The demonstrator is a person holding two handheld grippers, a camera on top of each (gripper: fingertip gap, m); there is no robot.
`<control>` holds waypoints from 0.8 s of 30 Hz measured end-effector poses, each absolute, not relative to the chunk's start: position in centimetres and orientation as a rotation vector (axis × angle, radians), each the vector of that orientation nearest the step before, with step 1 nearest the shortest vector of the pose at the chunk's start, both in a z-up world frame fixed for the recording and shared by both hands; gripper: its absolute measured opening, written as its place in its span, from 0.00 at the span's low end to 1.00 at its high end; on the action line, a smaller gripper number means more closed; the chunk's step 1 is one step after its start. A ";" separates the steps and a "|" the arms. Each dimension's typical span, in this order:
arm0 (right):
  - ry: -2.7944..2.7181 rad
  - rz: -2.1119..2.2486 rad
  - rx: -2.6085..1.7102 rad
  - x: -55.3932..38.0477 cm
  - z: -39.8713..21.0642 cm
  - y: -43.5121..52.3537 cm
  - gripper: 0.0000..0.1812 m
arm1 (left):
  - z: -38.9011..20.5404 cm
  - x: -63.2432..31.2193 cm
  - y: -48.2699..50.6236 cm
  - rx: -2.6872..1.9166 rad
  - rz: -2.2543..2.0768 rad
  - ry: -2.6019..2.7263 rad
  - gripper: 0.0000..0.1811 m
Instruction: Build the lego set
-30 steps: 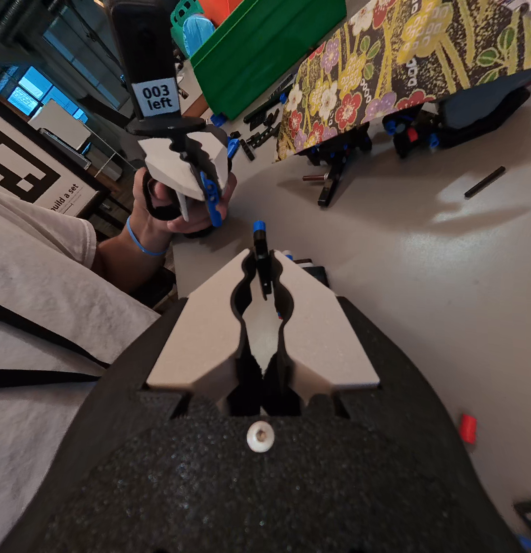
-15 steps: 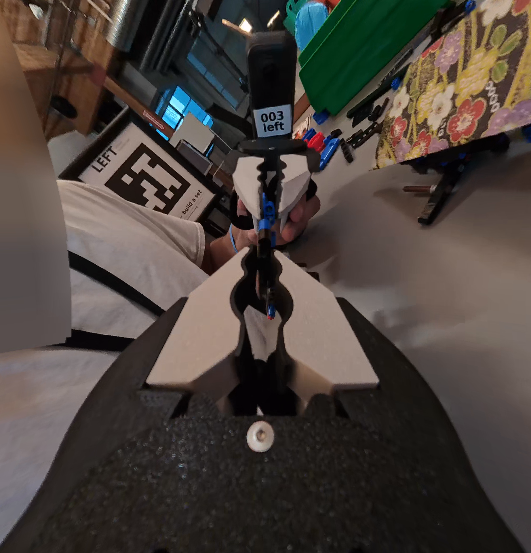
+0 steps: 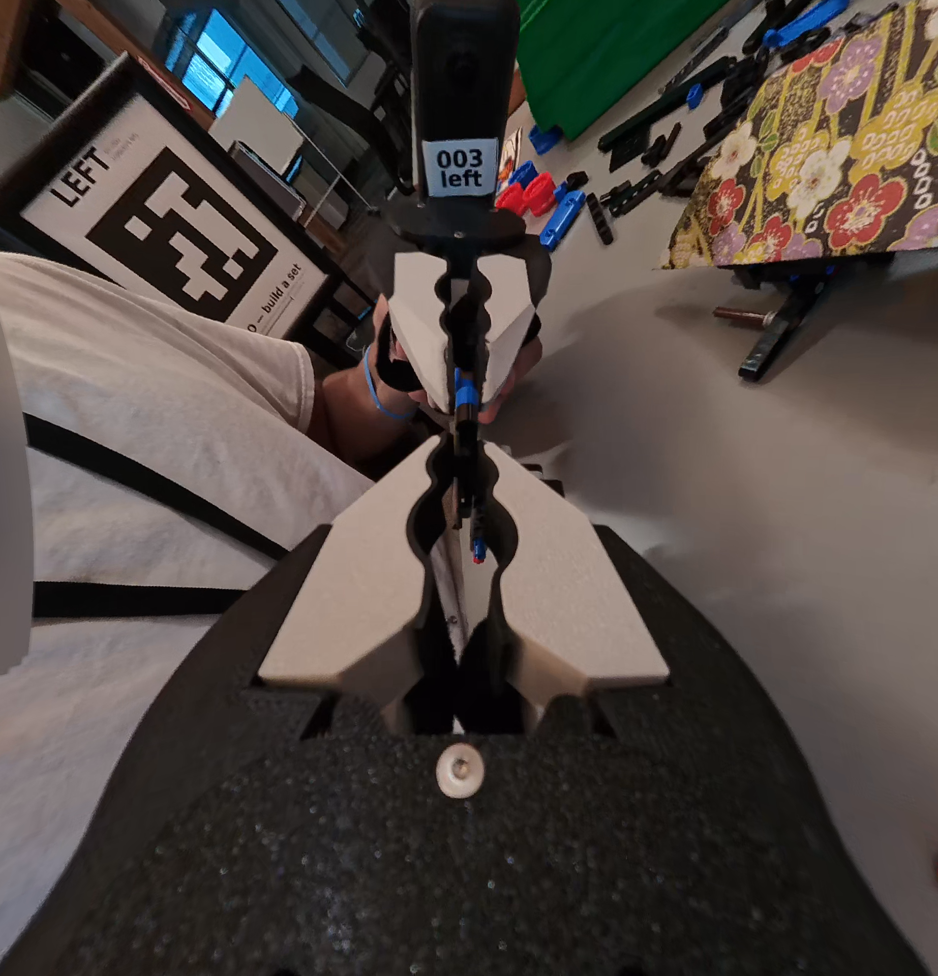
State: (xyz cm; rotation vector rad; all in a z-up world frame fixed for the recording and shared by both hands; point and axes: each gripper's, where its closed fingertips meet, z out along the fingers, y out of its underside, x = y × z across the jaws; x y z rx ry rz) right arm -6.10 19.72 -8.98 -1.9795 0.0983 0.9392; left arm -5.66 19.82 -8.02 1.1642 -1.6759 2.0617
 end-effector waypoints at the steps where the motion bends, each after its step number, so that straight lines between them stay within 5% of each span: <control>1: 0.098 0.934 -1.992 -6.2 -8.9 19.7 0.03 | -8.0 -5.7 19.8 1.155 2.065 -1.680 0.03; 24: 0.100 0.838 -2.056 -5.2 -9.8 18.5 0.03 | -8.7 -4.8 18.5 1.179 2.041 -1.476 0.03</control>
